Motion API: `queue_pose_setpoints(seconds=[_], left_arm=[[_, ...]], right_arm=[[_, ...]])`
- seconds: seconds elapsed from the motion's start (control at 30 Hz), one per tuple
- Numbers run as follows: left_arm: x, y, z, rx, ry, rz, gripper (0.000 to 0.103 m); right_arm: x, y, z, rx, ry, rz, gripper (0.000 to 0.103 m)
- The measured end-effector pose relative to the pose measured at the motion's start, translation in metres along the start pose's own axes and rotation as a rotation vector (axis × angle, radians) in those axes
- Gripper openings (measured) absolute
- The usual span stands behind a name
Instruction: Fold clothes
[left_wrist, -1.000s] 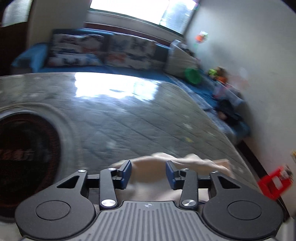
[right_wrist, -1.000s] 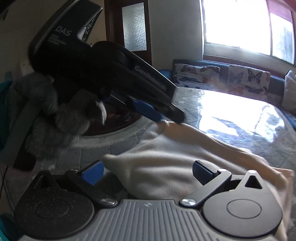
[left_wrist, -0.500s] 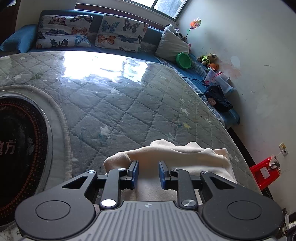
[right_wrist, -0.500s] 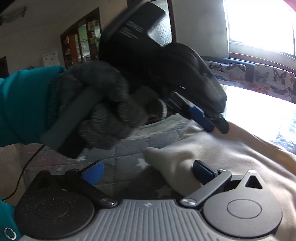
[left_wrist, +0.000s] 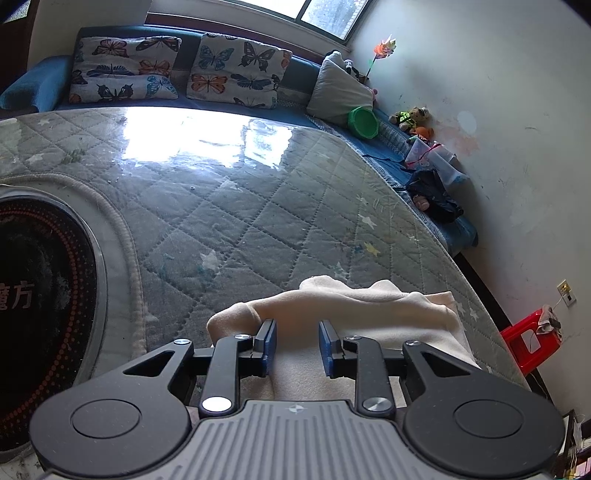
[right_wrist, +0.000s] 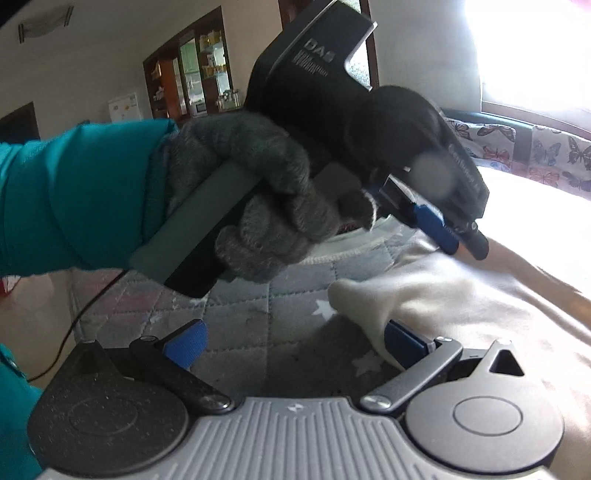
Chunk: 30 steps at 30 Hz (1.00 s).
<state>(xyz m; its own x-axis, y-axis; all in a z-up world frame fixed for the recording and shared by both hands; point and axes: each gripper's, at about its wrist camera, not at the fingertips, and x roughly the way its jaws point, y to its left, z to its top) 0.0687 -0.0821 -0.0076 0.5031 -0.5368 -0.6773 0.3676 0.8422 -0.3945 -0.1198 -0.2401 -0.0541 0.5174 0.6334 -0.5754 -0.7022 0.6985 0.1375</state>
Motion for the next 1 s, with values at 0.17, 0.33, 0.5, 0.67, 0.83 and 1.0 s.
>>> queue_pose_setpoints(seconds=[0.17, 0.33, 0.5, 0.67, 0.83, 1.0], left_arm=[[-0.002, -0.001, -0.002, 0.005, -0.003, 0.002, 0.032], [-0.004, -0.002, -0.006, 0.008, -0.009, -0.001, 0.036], [-0.003, -0.005, -0.006, 0.019, -0.013, 0.0, 0.039], [-0.003, -0.006, -0.007, 0.023, -0.013, 0.003, 0.039], [-0.003, -0.007, -0.007, 0.025, -0.016, 0.006, 0.041], [-0.012, -0.019, -0.013, 0.065, -0.034, 0.02, 0.049]], right_arm=[[-0.014, -0.002, -0.001, 0.028, -0.024, -0.016, 0.103], [-0.039, -0.02, -0.005, 0.103, -0.078, -0.13, 0.103], [-0.059, -0.055, -0.019, 0.227, -0.091, -0.296, 0.103], [-0.072, -0.078, -0.034, 0.311, -0.075, -0.386, 0.103], [-0.085, -0.078, -0.045, 0.316, -0.061, -0.393, 0.103], [-0.096, -0.069, -0.043, 0.3, -0.08, -0.403, 0.103]])
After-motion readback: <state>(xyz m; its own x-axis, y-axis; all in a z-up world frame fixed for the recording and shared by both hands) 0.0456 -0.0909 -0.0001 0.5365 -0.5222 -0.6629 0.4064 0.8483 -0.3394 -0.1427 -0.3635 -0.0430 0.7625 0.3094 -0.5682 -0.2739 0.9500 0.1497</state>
